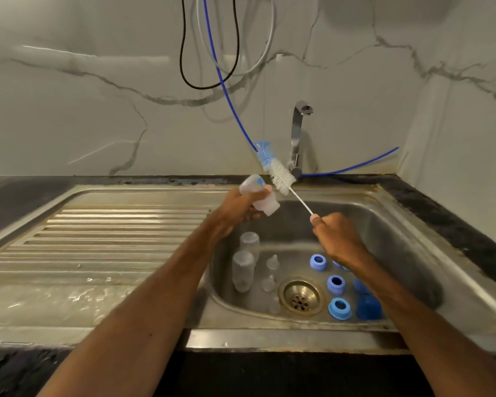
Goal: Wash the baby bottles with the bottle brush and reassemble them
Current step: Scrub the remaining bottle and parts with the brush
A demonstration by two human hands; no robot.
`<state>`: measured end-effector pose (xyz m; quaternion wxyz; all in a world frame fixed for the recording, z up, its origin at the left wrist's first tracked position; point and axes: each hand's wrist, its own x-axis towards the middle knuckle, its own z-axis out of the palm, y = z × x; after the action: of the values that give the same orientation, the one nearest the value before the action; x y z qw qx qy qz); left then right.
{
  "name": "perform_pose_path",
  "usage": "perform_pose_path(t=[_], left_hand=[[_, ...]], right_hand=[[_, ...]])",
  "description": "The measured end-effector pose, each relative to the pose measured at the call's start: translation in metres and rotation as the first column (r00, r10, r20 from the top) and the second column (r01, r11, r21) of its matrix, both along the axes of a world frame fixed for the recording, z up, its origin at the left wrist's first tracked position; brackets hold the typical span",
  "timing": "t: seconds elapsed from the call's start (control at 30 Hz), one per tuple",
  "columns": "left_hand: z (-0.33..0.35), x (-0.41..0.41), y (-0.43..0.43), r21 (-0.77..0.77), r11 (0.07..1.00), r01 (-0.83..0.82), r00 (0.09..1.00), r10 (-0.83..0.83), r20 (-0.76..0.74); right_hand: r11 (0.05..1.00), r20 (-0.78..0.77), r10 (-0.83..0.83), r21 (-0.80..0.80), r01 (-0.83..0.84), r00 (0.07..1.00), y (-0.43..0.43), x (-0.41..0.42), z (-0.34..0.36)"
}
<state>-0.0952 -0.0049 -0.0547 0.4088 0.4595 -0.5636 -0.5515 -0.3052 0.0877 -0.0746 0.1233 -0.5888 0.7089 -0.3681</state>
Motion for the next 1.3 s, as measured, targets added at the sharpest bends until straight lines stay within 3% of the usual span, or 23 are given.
perform_pose_path(t=[0.17,0.3,0.37,0.43,0.5,0.8,0.9,1.0,1.3], left_hand=[[0.004,-0.005,-0.006,-0.196,0.981,0.007,0.976,0.036,0.215],[0.007,-0.014,0.002,-0.196,0.968,0.155,0.903,-0.059,0.425],[0.008,-0.017,0.01,-0.192,0.941,0.278,0.782,-0.106,0.615],[0.008,-0.015,0.022,-0.182,0.881,0.436,0.569,-0.113,0.815],[0.006,-0.01,0.034,-0.119,0.825,0.553,0.382,-0.123,0.916],[-0.03,-0.007,0.067,0.164,0.717,0.678,-0.119,-0.113,0.986],[-0.038,-0.005,0.07,0.176,0.651,0.738,-0.233,0.001,0.973],[-0.047,-0.006,0.07,0.138,0.585,0.799,-0.256,0.123,0.959],[-0.053,-0.004,0.066,0.144,0.495,0.857,-0.297,0.246,0.923]], right_hand=[[1.0,0.014,-0.014,-0.003,0.014,1.0,0.0,-0.004,0.002],[1.0,-0.019,-0.022,0.001,0.022,1.0,-0.001,-0.004,0.002],[1.0,-0.014,-0.021,0.001,0.021,1.0,0.0,-0.005,0.001],[1.0,0.001,-0.014,-0.002,0.014,1.0,0.001,-0.005,0.002],[1.0,0.006,-0.009,-0.006,0.009,1.0,0.001,-0.004,0.002],[1.0,0.018,-0.002,-0.021,0.002,1.0,0.007,-0.001,0.007],[1.0,0.01,0.007,-0.028,-0.007,1.0,0.006,0.0,0.007],[0.999,0.01,0.015,-0.03,-0.015,1.0,0.005,0.0,0.007],[0.999,-0.016,0.039,-0.018,-0.039,0.999,0.006,0.002,0.007]])
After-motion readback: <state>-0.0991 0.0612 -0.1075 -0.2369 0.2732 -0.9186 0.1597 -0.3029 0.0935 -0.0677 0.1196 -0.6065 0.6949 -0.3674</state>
